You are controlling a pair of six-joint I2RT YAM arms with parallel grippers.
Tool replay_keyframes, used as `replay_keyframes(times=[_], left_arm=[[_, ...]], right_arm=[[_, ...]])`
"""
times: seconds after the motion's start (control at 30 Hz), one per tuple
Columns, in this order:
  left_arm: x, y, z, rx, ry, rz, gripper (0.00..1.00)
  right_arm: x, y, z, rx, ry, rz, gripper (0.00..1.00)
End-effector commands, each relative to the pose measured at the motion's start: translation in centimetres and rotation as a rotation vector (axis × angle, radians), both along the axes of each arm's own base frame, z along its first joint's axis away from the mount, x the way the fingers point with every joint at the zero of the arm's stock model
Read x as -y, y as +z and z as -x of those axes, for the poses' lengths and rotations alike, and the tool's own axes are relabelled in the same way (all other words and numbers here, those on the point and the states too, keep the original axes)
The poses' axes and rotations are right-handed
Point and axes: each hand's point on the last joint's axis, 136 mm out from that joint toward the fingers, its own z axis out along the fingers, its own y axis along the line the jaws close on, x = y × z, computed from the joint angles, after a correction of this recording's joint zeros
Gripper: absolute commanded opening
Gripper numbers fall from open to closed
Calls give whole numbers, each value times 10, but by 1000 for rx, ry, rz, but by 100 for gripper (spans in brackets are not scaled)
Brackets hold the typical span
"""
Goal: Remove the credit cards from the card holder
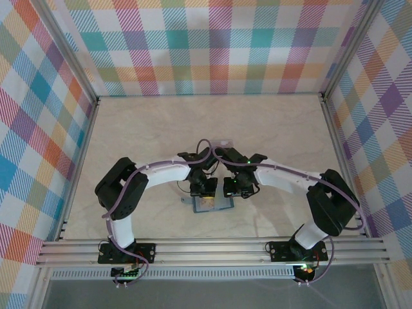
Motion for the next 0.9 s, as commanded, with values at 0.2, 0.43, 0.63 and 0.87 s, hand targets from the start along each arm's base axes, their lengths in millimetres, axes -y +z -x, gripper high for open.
replay_keyframes(times=[0.2, 0.43, 0.63, 0.87], left_arm=[[16, 0, 7, -11, -52, -8, 2], [18, -10, 8, -30, -58, -21, 2], [11, -3, 7, 1, -46, -35, 2], [-5, 23, 5, 67, -25, -42, 2]], right_arm=[[9, 16, 9, 6, -45, -37, 36], [-5, 38, 7, 24, -83, -155, 33], [-35, 34, 6, -33, -156, -326, 25], [-46, 26, 2, -65, -194, -363, 21]])
